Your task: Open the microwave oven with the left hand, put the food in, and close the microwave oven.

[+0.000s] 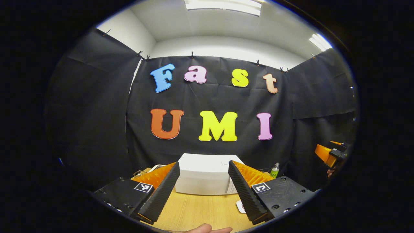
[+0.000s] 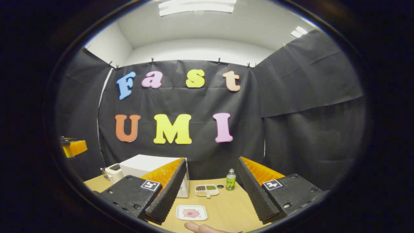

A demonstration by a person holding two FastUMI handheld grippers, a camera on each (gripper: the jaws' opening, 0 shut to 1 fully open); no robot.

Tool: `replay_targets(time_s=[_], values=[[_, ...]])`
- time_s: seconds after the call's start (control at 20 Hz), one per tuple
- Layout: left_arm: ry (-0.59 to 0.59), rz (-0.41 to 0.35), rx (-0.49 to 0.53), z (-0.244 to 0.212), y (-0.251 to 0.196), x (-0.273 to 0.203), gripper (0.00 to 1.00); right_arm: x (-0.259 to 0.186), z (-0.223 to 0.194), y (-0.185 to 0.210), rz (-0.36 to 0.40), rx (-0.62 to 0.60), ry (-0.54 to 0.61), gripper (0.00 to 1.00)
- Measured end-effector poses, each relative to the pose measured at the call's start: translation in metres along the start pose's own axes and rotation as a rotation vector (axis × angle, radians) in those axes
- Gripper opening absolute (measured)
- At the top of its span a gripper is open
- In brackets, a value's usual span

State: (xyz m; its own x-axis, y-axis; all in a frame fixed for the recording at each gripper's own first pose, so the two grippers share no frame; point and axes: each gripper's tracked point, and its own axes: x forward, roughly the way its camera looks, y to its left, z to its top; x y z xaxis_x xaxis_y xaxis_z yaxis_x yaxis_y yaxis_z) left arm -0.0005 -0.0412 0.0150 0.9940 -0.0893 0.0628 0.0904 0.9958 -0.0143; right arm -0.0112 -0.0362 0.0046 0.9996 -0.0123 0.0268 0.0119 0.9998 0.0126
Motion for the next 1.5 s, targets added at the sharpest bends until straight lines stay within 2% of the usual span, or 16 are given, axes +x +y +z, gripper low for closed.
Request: replay_targets(time_s=[0.25, 0.65, 1.05, 1.35, 1.4, 1.45, 1.5], values=[[0.009, -0.018, -0.031, -0.023, -0.017, 0.034, 0.95, 0.002, 0.003, -0.008, 0.0, -0.009, -0.019, 1.0], [0.004, -0.048, -0.049, -0.075, -0.042, 0.117, 0.95, 0.008, -0.002, -0.018, 0.021, -0.01, -0.021, 1.0], [0.046, -0.123, 0.012, -0.163, -0.109, 0.189, 0.95, 0.012, -0.011, -0.038, 0.031, -0.005, -0.033, 1.0], [0.12, -0.128, 0.003, -0.229, -0.137, 0.237, 0.95, 0.014, -0.017, -0.058, 0.025, -0.008, -0.052, 1.0], [0.128, -0.123, 0.007, -0.238, -0.137, 0.245, 0.95, 0.015, -0.02, -0.061, 0.024, -0.007, -0.05, 0.91], [0.14, -0.109, 0.019, -0.25, -0.136, 0.252, 0.95, 0.016, -0.022, -0.063, 0.022, -0.008, -0.05, 0.91], [0.151, -0.097, 0.03, -0.261, -0.136, 0.259, 0.83, 0.017, -0.023, -0.065, 0.018, -0.011, -0.049, 0.91]])
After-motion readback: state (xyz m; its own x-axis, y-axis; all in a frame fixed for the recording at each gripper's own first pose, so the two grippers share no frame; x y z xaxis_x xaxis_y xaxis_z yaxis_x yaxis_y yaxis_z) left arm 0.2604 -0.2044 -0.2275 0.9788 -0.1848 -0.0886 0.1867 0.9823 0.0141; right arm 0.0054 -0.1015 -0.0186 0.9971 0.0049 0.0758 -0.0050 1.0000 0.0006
